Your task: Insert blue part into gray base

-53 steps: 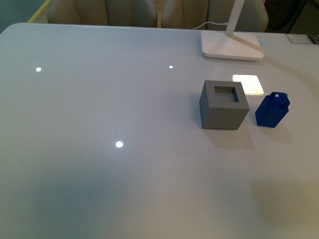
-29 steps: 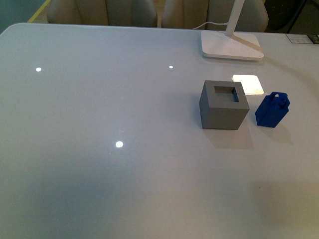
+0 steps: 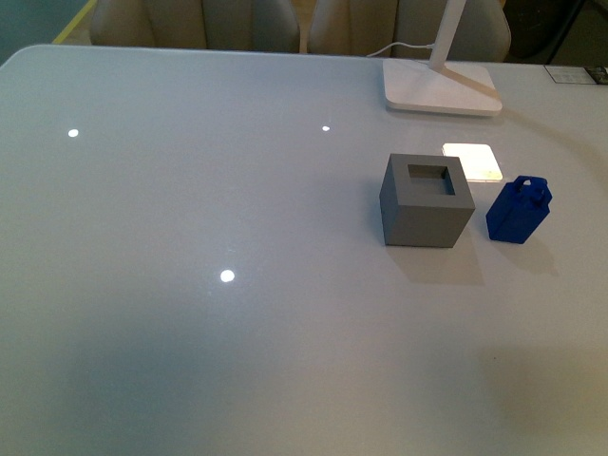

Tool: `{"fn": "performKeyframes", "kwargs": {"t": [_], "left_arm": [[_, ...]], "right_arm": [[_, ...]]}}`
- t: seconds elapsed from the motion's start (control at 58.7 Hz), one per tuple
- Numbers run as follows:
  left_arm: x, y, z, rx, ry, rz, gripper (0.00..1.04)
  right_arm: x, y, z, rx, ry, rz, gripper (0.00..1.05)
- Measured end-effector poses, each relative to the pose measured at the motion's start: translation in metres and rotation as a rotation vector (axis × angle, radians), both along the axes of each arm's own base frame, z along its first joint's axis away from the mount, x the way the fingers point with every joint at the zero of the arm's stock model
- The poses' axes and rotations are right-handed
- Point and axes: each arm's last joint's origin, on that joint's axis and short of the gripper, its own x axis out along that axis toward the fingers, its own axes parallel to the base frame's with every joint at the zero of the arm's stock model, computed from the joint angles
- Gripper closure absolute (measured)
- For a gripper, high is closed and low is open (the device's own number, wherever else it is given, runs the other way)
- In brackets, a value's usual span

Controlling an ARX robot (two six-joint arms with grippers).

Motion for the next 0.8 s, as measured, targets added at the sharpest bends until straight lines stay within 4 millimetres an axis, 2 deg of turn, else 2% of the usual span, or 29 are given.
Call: {"fn": "performKeyframes", "kwargs": {"t": [0.051,0.153,0.239,0.324,0.494,0.801], "left_arm": [[0.0,0.0,0.0,0.0,0.0,0.0,0.07],[0.0,0.0,0.0,0.0,0.0,0.0,0.07],[0.0,0.0,0.0,0.0,0.0,0.0,0.07],[0.0,0.0,0.0,0.0,0.0,0.0,0.07],[0.0,0.0,0.0,0.0,0.0,0.0,0.07],[0.0,0.0,0.0,0.0,0.0,0.0,0.07]], "right_arm": [[0.015,-0.004,0.008,0.005,0.012,-0.004,0.09],[0.07,-0.024,0.02,-0.016,0.029,-0.045,0.09],[0.116,-0.036,0.008,-0.009,0.103,-0.032,0.09],[0.149,-0.042,-0.012,-0.001,0.18,-0.019,0.09],[0.195,-0.042,-0.048,0.026,0.303,0.01,0.09],[0.257,-0.029,-0.089,0.042,0.39,-0.029,0.09]]}}
